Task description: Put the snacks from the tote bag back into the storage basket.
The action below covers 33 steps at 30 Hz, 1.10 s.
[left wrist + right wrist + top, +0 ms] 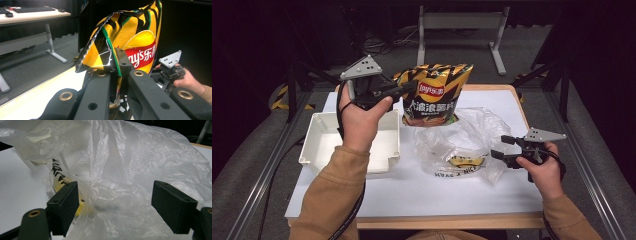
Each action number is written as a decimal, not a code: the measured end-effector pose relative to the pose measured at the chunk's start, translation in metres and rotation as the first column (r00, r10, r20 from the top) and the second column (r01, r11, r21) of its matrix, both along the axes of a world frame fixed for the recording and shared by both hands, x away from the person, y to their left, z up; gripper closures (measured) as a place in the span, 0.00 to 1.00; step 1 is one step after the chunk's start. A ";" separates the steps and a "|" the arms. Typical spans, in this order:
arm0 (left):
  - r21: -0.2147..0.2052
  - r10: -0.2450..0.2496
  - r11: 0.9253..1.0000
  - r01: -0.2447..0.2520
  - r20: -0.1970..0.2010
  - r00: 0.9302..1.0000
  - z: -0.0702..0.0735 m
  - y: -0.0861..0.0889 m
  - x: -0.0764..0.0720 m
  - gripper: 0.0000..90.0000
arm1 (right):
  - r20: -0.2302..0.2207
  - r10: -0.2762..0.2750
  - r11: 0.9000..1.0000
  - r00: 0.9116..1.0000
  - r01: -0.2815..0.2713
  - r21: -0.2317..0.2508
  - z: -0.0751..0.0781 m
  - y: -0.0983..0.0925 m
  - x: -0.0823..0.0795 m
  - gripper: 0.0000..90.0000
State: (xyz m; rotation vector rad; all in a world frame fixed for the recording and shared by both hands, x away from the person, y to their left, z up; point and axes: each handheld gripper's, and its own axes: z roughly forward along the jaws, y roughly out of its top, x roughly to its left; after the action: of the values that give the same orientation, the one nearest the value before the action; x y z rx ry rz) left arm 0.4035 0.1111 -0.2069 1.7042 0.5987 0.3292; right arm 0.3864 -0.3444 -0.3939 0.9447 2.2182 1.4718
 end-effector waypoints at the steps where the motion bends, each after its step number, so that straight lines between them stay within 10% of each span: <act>1: 0.001 0.006 1.000 -0.006 -0.001 1.000 -0.002 0.004 0.000 1.00 | 0.000 0.000 1.000 1.000 0.000 0.003 0.000 0.000 0.000 0.25; 33: 0.004 0.213 0.977 -0.213 -0.045 0.976 -0.038 0.119 0.007 1.00 | 0.022 -0.078 0.997 0.997 0.079 -0.012 0.002 -0.017 -0.019 0.25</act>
State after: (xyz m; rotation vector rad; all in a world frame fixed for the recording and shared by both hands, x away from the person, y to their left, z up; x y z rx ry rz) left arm 0.4104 0.2305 -0.2449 1.6527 0.8176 0.4433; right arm 0.3678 -0.3615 -0.3922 0.9959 2.1479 1.4241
